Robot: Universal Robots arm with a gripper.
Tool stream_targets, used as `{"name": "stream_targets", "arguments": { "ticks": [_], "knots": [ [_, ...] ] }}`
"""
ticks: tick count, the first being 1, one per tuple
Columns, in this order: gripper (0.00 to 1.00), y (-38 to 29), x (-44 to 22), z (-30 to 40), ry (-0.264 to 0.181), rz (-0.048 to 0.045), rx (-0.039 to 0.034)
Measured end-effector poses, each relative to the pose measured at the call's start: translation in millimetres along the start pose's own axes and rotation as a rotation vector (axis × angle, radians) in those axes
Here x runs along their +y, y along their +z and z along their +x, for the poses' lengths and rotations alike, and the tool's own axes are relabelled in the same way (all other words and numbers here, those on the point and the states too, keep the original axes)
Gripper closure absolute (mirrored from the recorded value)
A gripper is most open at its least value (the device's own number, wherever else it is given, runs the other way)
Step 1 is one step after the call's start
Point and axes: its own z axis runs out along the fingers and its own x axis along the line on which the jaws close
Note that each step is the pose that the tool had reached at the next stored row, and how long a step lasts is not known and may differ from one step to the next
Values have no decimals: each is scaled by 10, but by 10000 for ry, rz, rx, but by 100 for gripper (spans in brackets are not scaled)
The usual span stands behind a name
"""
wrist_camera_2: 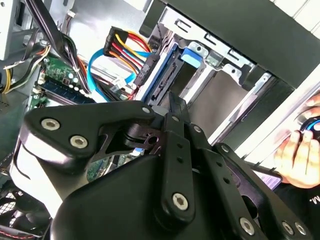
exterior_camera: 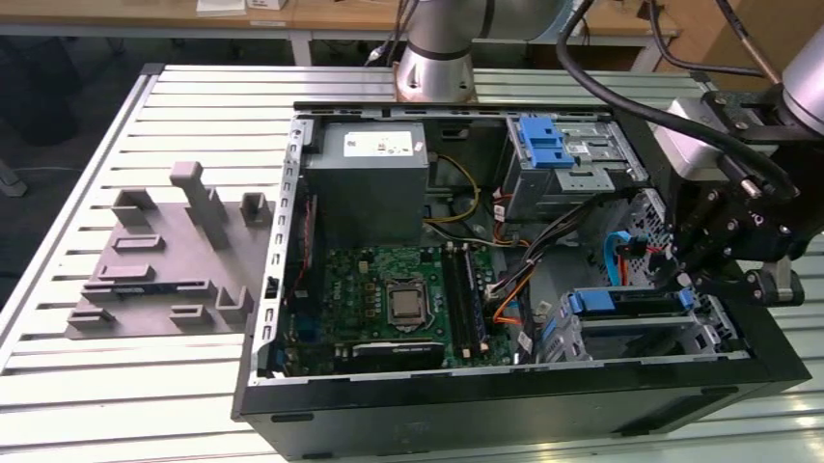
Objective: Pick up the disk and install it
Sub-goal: 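Insert the first disk wire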
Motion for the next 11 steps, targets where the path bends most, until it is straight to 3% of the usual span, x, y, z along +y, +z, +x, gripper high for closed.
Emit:
{"name": "stream_targets", "arguments": {
  "ticks": [11],
  "knots": [
    [89,-98,-38,-69,-2,167,-5]
  ]
}}
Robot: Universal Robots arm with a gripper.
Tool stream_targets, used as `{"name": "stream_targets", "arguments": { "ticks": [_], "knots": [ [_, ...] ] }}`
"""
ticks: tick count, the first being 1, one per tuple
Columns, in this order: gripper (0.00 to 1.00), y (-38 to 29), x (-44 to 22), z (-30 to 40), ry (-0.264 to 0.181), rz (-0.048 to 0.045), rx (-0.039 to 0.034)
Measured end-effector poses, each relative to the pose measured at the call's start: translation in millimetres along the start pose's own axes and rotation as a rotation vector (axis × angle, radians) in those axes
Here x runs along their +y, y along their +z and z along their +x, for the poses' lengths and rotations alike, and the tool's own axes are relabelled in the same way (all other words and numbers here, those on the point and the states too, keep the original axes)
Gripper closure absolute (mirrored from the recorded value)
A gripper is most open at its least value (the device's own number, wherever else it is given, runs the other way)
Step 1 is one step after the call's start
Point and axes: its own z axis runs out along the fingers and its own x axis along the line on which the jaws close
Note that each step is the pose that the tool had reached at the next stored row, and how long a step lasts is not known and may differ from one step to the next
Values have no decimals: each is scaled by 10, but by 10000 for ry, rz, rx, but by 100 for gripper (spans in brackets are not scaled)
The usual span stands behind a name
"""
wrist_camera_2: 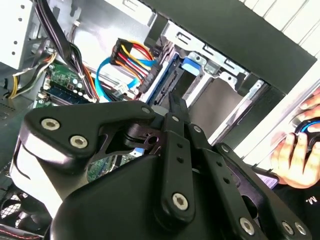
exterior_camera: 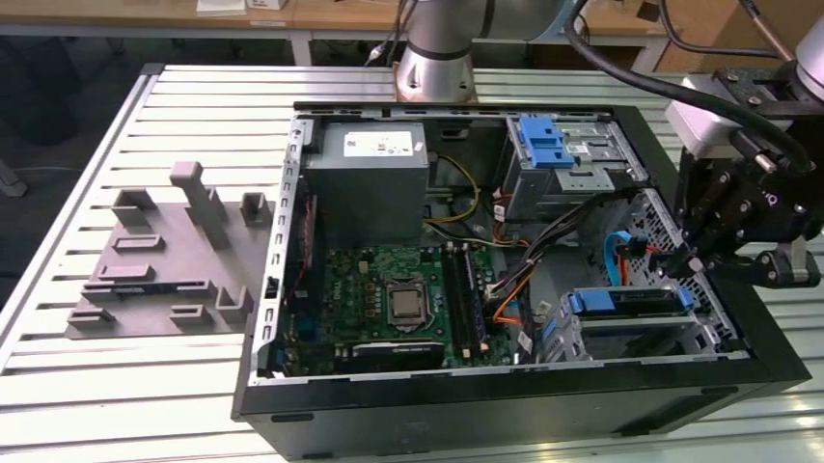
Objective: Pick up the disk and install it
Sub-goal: 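Insert the first disk wire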
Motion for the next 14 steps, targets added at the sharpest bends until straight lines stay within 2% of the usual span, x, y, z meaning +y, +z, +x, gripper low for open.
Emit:
{"name": "stream_targets", "arguments": {
  "ticks": [6,8,10,14],
  "knots": [
    [89,-4,-8,-126,-2,66,21],
    [89,-2,-7,-165,-2,125,37],
    [89,-2,-6,-177,-5,223,42],
    [89,-2,-6,-177,-6,245,42]
  ]
}}
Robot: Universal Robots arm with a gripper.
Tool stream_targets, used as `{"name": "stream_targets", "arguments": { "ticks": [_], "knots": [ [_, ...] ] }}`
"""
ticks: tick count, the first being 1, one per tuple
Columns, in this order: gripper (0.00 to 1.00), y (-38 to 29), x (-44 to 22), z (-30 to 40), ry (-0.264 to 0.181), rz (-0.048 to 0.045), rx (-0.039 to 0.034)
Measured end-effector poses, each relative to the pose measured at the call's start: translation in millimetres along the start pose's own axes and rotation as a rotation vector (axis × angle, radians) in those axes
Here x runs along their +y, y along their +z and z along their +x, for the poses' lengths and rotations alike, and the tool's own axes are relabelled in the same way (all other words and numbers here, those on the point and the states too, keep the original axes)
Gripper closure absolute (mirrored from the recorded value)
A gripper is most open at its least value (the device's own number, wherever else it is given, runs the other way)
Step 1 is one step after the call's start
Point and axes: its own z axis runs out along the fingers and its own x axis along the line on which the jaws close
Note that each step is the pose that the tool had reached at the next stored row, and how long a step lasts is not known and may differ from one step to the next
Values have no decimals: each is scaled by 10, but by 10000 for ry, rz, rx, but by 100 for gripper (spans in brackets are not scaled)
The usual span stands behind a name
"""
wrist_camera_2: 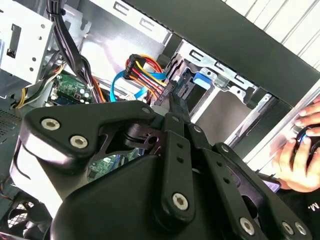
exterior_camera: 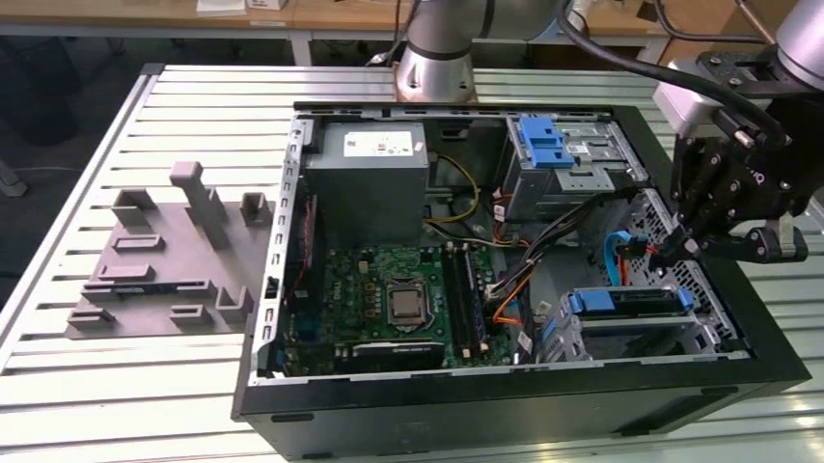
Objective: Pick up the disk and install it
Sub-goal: 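Insert the first disk wire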
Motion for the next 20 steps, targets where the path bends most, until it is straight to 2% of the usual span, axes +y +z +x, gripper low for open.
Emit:
{"name": "stream_targets", "arguments": {
  "ticks": [4,11,12,13,14,15,17,18,20],
  "knots": [
    [89,0,2,-6,0,3,28],
    [89,9,25,-62,-8,37,192],
    [83,13,27,-71,-10,41,235],
    [83,18,29,-80,-11,45,300],
    [83,23,29,-94,-15,48,405],
    [83,29,30,-105,-18,50,479],
    [82,43,31,-123,-21,52,590],
    [76,50,32,-130,-22,52,616],
    [76,63,32,-138,-22,53,628]
  ]
}}
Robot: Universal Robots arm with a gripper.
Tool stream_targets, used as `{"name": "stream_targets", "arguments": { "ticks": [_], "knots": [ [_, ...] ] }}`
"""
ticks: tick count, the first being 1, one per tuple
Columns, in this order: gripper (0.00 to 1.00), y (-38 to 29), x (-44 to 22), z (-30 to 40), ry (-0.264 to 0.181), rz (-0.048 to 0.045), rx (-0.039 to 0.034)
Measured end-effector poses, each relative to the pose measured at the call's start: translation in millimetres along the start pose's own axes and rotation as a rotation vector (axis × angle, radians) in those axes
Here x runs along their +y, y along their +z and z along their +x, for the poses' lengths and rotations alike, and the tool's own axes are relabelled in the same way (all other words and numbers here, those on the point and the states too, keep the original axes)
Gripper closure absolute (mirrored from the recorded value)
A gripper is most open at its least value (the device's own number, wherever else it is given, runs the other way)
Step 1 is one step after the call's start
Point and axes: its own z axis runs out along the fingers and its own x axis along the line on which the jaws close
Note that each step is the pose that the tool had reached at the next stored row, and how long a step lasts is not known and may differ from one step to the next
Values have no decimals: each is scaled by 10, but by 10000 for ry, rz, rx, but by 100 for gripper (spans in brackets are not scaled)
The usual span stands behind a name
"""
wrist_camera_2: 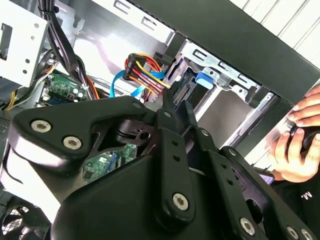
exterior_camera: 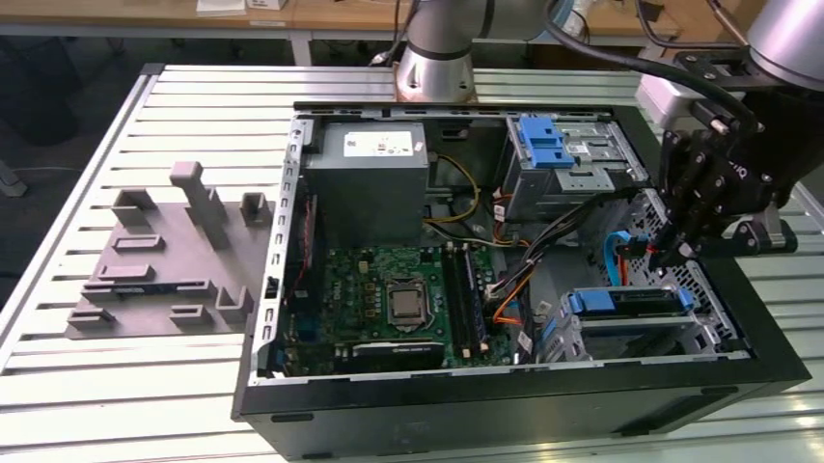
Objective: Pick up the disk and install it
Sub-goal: 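Insert the first disk wire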
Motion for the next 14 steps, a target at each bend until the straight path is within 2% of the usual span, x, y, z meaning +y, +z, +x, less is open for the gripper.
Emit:
{"name": "stream_targets", "arguments": {
  "ticks": [4,14],
  "knots": [
    [76,25,1,-7,0,0,25],
    [76,64,5,-26,1,11,26]
  ]
}}
